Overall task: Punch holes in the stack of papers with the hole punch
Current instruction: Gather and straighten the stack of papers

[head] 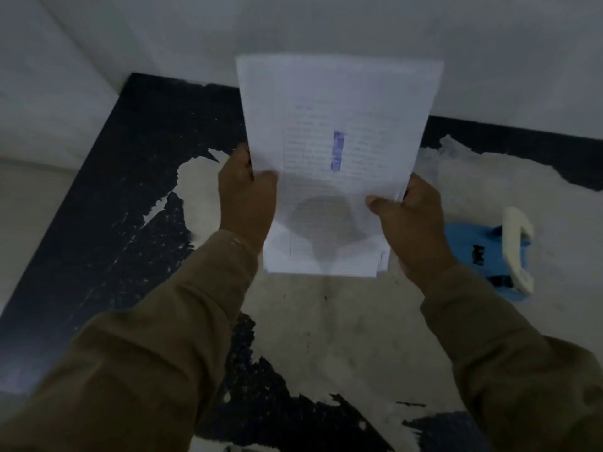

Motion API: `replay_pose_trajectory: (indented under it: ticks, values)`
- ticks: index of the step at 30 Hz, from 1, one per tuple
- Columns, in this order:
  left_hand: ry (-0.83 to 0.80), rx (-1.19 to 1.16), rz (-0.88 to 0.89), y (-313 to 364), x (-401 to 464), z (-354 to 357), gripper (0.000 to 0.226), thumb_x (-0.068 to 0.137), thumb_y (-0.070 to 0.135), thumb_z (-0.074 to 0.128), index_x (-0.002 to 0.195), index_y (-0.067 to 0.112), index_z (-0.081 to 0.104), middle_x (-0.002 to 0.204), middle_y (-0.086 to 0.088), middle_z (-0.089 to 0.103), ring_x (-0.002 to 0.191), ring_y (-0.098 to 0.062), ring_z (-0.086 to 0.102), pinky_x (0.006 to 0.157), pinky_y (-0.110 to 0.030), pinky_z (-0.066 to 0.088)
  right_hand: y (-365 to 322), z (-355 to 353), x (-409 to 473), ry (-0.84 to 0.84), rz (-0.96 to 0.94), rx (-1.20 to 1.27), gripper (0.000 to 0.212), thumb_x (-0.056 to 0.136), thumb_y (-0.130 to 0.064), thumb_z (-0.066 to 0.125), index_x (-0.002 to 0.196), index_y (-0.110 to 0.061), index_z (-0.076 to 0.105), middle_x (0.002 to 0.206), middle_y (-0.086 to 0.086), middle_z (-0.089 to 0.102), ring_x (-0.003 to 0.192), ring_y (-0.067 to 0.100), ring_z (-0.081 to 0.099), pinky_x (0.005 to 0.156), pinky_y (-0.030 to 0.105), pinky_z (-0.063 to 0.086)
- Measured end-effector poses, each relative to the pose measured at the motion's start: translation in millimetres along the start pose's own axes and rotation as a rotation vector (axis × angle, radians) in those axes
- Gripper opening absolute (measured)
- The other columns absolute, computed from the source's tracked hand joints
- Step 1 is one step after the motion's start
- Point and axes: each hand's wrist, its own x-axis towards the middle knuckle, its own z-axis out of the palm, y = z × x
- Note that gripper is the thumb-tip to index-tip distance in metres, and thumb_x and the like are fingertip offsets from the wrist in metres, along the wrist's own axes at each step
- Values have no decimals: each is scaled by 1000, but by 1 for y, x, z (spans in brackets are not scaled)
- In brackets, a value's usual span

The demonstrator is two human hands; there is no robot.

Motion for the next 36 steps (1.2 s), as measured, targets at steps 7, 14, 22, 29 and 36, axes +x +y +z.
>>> replay_pose_trajectory:
  ticks: [7, 14, 22, 29, 36]
  values:
    - [77, -192, 180, 19, -2, -5, 35, 78, -2, 55, 111, 1, 65, 100, -4, 69, 98, -13, 68, 87, -31, 57, -14, 17, -9, 155, -193, 38, 39, 84, -2, 63, 120, -15, 58, 111, -2, 66, 103, 2, 62, 90, 16, 50]
    - [49, -127, 78, -9, -9, -4, 28, 83, -1, 59, 102, 17, 66, 91, 13, 68, 84, 8, 66, 78, -11, 52, 7, 22, -16, 109, -107, 11, 34, 90, -3, 56, 121, -16, 59, 110, -7, 66, 101, -7, 61, 86, 5, 44]
    - [4, -95, 27, -26, -16, -1, 34, 88, -4, 55, 119, 6, 64, 104, 0, 67, 100, -12, 63, 93, -25, 52, 22, 28, -20, 84, -1, 9, 36, 93, -2, 52, 127, -10, 58, 116, 1, 66, 104, 7, 60, 80, 0, 42]
    - [18, -117, 30, -31, -20, -5, 33, 87, 1, 55, 114, 16, 66, 100, 8, 69, 96, -4, 64, 90, -20, 54, 23, 28, -20, 116, -50, -5, 37, 93, -3, 51, 128, -12, 58, 118, -1, 65, 106, 6, 60, 86, 1, 41]
    - [31, -106, 17, -41, -20, -13, 18, 81, 4, 55, 97, 8, 65, 87, 7, 66, 86, -3, 63, 80, -17, 54, 34, 26, -20, 127, -92, -174, 20, 92, -3, 55, 98, -21, 61, 88, -25, 63, 81, -14, 58, 70, -3, 42]
